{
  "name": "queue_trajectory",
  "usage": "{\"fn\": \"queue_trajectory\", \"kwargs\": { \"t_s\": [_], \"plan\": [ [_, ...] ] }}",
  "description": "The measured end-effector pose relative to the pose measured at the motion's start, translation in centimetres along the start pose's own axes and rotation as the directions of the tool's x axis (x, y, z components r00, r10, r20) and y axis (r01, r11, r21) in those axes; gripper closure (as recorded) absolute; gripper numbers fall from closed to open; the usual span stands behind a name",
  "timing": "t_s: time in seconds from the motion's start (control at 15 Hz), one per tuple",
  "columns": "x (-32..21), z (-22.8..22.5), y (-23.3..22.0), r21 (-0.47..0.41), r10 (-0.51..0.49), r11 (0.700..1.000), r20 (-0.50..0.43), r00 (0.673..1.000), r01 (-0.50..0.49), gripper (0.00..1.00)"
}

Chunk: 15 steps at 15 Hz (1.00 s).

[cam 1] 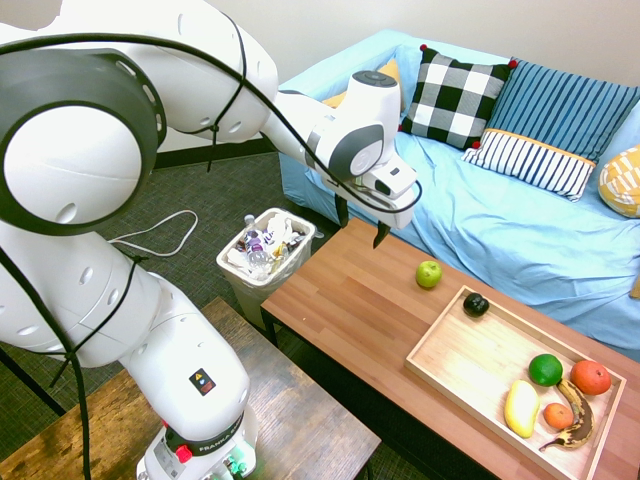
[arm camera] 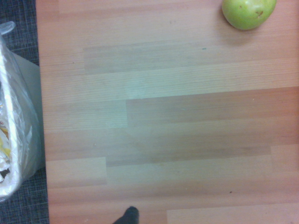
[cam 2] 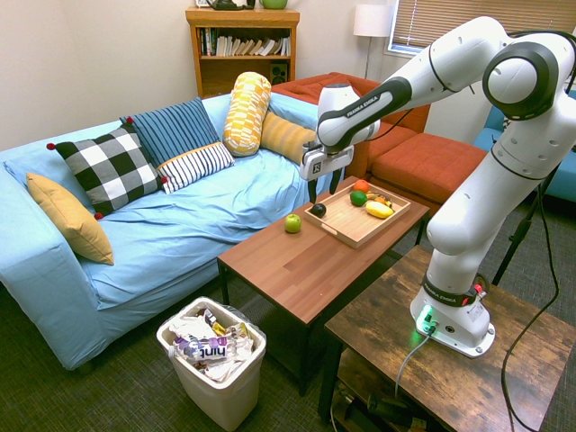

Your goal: Put the apple in the tray

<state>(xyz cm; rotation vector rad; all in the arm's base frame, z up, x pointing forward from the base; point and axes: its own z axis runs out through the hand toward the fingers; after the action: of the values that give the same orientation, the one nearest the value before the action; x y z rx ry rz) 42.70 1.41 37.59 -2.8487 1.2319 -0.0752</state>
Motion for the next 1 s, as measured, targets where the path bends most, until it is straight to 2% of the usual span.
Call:
{"fn": "queue_trajectory", "kwargs": {
  "t_s": [0.2, 0.47, 1.0],
  "plan": [
    [0.3, 0.0, -0.3, 0.009, 0.005, 1.000, -0.007, 1.000, -0.005, 0.00],
    [4.0, 1.3, -2.2, 0.031, 0.098, 0.995, -0.025, 0.995, -0.097, 0.00],
    [14.9, 11.8, -6.6, -0.006, 0.261, 0.965, -0.020, 0.965, -0.261, 0.00]
  ]
}}
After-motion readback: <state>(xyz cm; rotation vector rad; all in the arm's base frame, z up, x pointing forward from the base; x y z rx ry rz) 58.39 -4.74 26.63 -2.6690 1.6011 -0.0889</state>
